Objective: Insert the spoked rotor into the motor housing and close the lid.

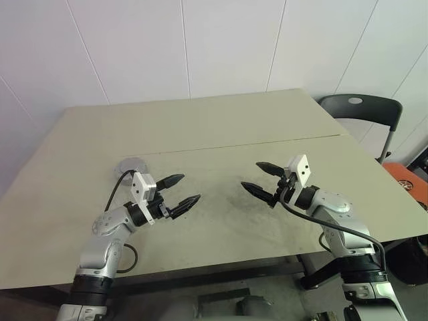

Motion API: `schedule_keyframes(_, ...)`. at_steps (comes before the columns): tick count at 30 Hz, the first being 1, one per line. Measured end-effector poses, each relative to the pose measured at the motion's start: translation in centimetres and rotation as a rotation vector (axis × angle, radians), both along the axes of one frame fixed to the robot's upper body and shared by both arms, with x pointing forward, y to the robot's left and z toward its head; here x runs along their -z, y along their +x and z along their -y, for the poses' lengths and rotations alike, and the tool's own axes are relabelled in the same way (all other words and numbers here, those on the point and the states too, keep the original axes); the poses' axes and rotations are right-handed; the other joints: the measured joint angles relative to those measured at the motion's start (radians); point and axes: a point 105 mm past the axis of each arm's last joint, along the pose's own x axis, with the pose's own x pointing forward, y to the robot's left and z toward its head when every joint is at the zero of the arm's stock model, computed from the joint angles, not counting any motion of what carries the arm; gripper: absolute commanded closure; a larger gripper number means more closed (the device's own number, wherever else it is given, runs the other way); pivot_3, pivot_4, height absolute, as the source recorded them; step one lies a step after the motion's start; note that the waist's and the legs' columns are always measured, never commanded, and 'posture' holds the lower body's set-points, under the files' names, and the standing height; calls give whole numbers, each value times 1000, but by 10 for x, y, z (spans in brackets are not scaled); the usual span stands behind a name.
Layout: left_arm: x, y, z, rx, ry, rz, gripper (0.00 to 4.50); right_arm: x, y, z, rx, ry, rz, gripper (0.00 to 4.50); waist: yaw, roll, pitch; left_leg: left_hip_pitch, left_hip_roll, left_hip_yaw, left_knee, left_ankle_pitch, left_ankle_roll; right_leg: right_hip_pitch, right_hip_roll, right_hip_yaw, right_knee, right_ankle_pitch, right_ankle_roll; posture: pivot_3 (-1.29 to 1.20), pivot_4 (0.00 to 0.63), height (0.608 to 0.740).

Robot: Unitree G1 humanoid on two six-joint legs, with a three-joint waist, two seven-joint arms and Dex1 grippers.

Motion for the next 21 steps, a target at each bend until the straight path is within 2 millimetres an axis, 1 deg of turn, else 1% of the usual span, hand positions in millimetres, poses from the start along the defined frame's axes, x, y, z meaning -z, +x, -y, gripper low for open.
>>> schedule_keyframes(8,1,-1,2,10,25,22,0,-1,0,0,0,-1,7,48,0,0,0,0,0,0,-1,0,0,0,0,0,0,0,0,0,0,740)
schedule_keyframes(21,11,-1,2,26,33,-2,0,-2,0,0,4,-1,19,48,0,0,0,0,0,0,0,0,0,0,0,0,0,0,0,0,0,740)
